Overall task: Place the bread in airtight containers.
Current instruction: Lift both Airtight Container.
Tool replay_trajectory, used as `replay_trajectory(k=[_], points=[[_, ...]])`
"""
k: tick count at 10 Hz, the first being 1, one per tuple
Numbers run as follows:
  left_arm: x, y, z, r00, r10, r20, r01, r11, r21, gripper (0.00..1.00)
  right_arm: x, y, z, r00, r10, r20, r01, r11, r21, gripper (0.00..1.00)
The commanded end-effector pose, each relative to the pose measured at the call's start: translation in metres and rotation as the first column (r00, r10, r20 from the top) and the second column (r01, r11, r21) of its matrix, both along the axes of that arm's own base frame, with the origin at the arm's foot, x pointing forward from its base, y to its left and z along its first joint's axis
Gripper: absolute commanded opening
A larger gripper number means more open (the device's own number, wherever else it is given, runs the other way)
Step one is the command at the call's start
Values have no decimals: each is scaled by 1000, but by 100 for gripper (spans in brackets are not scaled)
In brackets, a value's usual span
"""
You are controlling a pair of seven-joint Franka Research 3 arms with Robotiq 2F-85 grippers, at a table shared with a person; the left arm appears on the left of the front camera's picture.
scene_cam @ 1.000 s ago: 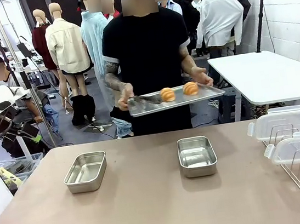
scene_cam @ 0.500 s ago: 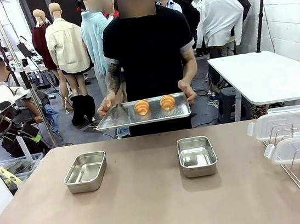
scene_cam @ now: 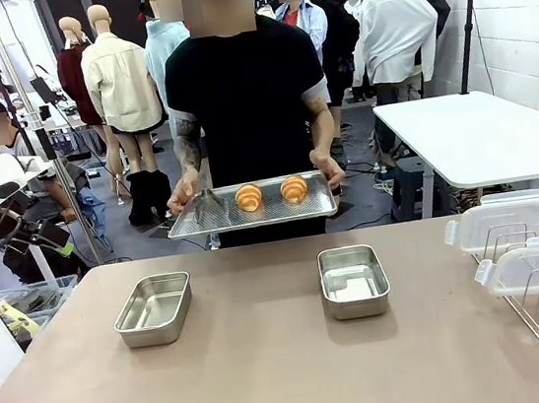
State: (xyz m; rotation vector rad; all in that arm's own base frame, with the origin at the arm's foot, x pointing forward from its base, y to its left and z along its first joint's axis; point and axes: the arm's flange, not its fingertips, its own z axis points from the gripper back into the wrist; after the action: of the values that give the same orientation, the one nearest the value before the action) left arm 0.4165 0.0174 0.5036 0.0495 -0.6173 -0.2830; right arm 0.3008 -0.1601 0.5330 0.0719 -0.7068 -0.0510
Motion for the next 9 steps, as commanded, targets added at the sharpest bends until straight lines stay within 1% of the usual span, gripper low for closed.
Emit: replay_trajectory(k=[1,6,7,8,9], points=[[1,5,0,1000,-4,-1,4,1000,-1,100,2,0,-1,1000,14,9,-14,1000,5,100],[1,5,0,1000,-4,-1,4,1000,-1,100,2,0,-1,1000,14,9,-14,1000,5,100],[0,0,0,1000,0,0,0,1000,0,100,0,0,0,1000,0,0,0,1000,0,100],[3,-22,5,999,-32,-22,32,999,-8,100,10,26,22,1000,-7,-6,7,1000,-22,100],[3,-47,12,999,-29,-37,29,999,-22,100,18,49,44,1000,-5,-2,5,1000,-11,100]])
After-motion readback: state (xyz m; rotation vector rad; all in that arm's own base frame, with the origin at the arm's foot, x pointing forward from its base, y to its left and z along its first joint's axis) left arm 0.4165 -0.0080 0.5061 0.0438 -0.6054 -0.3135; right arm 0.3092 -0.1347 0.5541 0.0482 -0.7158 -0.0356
